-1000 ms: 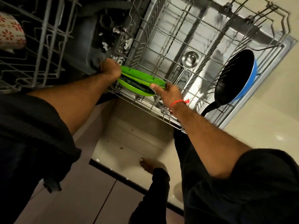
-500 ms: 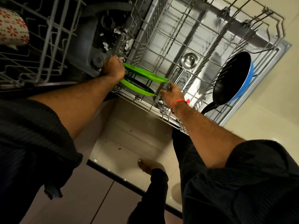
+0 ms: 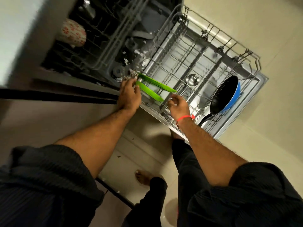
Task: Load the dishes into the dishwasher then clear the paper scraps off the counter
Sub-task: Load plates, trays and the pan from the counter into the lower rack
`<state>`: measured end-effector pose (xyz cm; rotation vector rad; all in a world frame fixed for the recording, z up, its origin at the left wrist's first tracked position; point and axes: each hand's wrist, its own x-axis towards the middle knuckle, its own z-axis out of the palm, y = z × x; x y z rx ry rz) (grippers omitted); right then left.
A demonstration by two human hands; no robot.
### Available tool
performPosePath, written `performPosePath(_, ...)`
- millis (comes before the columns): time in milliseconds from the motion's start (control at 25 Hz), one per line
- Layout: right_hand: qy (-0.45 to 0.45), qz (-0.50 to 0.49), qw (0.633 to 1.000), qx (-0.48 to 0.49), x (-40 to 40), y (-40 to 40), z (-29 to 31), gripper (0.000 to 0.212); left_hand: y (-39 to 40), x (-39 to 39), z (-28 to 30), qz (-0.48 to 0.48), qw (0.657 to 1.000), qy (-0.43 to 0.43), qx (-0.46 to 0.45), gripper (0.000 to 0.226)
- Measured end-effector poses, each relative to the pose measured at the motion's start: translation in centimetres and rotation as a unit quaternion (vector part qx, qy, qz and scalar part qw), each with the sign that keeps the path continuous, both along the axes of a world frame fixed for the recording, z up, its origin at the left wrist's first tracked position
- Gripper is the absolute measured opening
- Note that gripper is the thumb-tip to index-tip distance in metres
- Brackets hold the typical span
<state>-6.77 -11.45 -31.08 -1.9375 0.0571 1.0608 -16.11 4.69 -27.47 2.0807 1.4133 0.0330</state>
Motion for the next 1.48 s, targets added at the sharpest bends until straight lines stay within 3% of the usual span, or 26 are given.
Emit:
performPosePath(160,-0.027,0.057,0.996,0.069,-5.0,0.1,7.1,0.016,-2.9,-6.9,7.1,0.037,0.997,-0.060,0.003,0.026)
performPosePath(400,-0.086,0.169,0.965,0.180,-14.1,0.8,21.2,0.021,-5.9,-18.8,17.9,0.061,0.986,-0.143,0.059,0.025)
performPosePath(560,-0.142,0.243,0.926,0.250,-21.6,3.3,29.9,0.019,-6.7,-28.0,25.4,0.107,0.960,-0.222,0.135,0.025)
performPosePath(800,-0.149,0.321,0.878,0.321,-32.9,9.9,39.0,0.019,-4.3,-40.5,32.5,0.228,0.911,-0.302,0.164,0.019)
performPosePath(1120,-0.121,0.459,0.824,0.311,-42.2,18.9,44.8,0.020,1.8,-51.5,39.0,0.354,0.858,-0.298,0.224,0.024)
performPosePath(1240,-0.085,0.451,0.828,0.322,-43.4,23.7,44.8,0.021,5.1,-52.8,39.4,0.360,0.860,-0.276,0.234,0.028)
performPosePath(1480,-0.012,0.423,0.859,0.287,-44.0,35.1,43.1,0.028,14.2,-53.3,38.4,0.436,0.848,-0.251,0.170,0.036)
